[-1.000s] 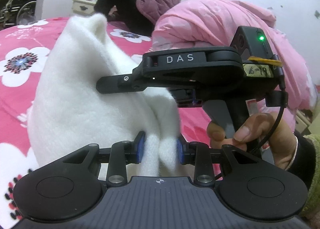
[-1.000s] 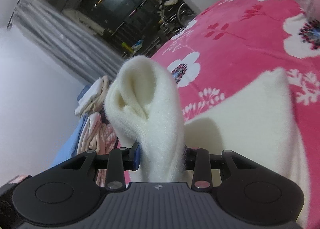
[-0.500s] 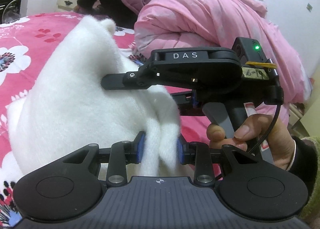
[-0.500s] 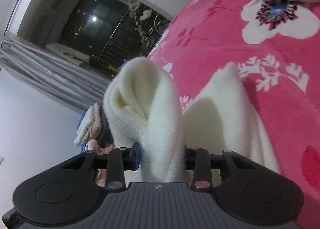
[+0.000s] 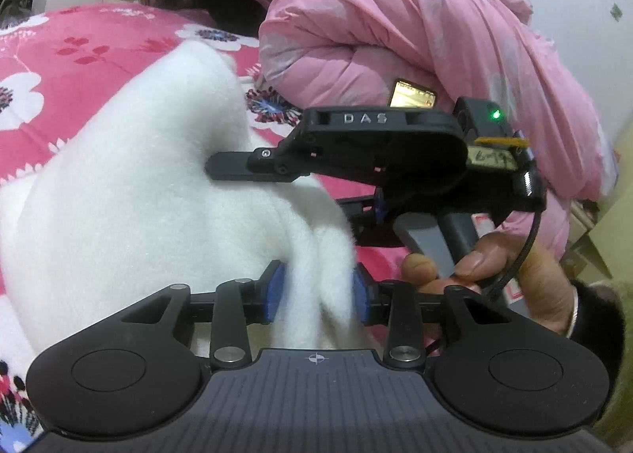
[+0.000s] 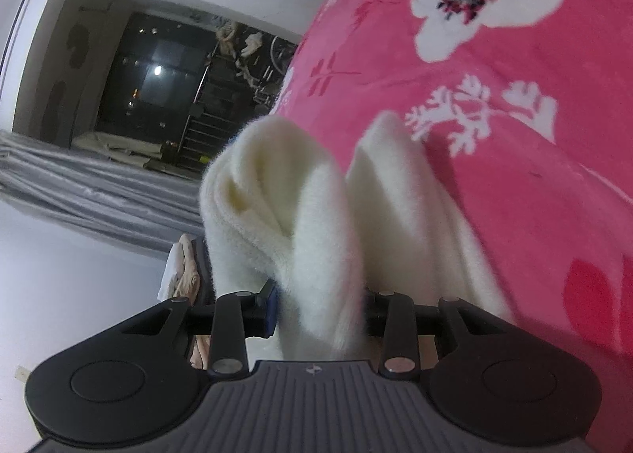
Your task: Fold clothes
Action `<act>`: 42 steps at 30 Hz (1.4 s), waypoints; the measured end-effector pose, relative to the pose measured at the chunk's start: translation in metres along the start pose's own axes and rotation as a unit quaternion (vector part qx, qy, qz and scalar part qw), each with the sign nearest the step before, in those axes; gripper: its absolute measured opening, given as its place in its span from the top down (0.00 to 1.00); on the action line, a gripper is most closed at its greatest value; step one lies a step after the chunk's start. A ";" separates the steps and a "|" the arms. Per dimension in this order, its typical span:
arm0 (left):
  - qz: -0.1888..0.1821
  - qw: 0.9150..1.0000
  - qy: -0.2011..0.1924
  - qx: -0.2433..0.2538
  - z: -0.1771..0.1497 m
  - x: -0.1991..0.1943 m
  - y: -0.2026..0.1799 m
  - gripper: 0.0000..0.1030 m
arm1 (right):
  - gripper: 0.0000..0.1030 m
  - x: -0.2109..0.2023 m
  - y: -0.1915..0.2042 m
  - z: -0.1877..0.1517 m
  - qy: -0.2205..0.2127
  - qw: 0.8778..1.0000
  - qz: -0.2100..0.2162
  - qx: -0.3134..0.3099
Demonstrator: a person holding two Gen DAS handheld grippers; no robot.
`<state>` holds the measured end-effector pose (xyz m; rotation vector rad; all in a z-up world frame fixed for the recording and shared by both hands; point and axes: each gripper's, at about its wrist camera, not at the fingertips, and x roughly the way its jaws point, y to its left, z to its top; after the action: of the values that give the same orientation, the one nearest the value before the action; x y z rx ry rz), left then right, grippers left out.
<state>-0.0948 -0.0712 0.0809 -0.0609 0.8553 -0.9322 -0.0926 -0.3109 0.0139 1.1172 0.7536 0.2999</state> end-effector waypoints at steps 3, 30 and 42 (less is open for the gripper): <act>-0.017 1.000 -0.007 -0.017 0.004 -0.009 0.000 0.63 | 0.63 0.002 -0.003 0.001 0.000 1.000 0.000 0.005; 0.016 0.992 -0.034 -0.121 -0.010 -0.080 0.070 0.63 | 0.61 -0.001 -0.010 -0.002 0.004 0.999 -0.015 0.031; 0.029 0.996 -0.002 -0.087 -0.024 -0.057 0.069 0.63 | 0.59 -0.006 -0.018 -0.003 0.008 0.998 -0.014 0.061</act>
<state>-0.0807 0.0202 0.0727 -0.1883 0.9293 -0.8018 -0.1014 -0.3198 -0.0009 1.2198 0.8085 0.2421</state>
